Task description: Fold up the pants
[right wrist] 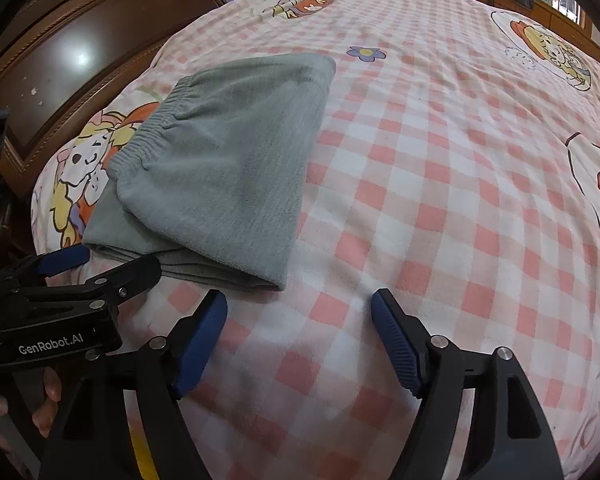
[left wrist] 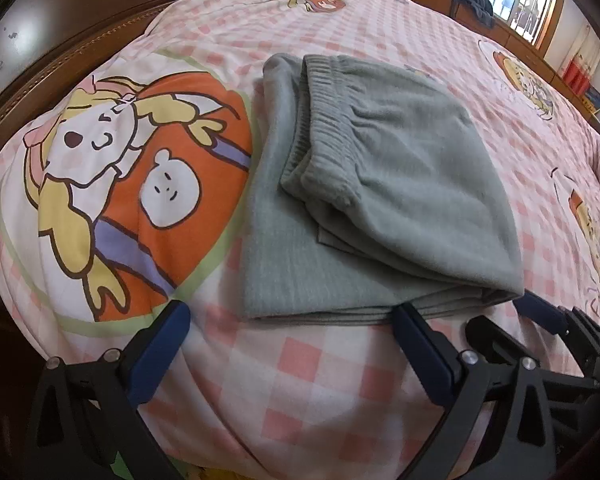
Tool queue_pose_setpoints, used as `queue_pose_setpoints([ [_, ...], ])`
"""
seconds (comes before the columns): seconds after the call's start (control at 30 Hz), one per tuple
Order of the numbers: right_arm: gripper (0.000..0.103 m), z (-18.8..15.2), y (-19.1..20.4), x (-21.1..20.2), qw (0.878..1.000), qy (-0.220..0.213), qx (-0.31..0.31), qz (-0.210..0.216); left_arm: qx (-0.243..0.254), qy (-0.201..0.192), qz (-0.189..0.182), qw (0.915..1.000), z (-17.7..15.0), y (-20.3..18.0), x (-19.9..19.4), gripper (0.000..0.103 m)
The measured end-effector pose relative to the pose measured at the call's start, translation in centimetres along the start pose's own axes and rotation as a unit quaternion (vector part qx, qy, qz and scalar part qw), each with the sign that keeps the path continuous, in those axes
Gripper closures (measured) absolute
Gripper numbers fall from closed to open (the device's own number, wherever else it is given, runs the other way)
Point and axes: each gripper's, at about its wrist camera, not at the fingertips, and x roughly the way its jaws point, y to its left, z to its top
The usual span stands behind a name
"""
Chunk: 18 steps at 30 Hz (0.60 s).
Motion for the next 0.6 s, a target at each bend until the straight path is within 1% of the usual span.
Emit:
queue_pose_setpoints([
  [0.6,0.024,0.13,0.23,0.19,1.000,0.003,-0.002,0.002,0.000,-0.004,-0.008,1.0000,-0.15,0.28,0.08,0.000],
])
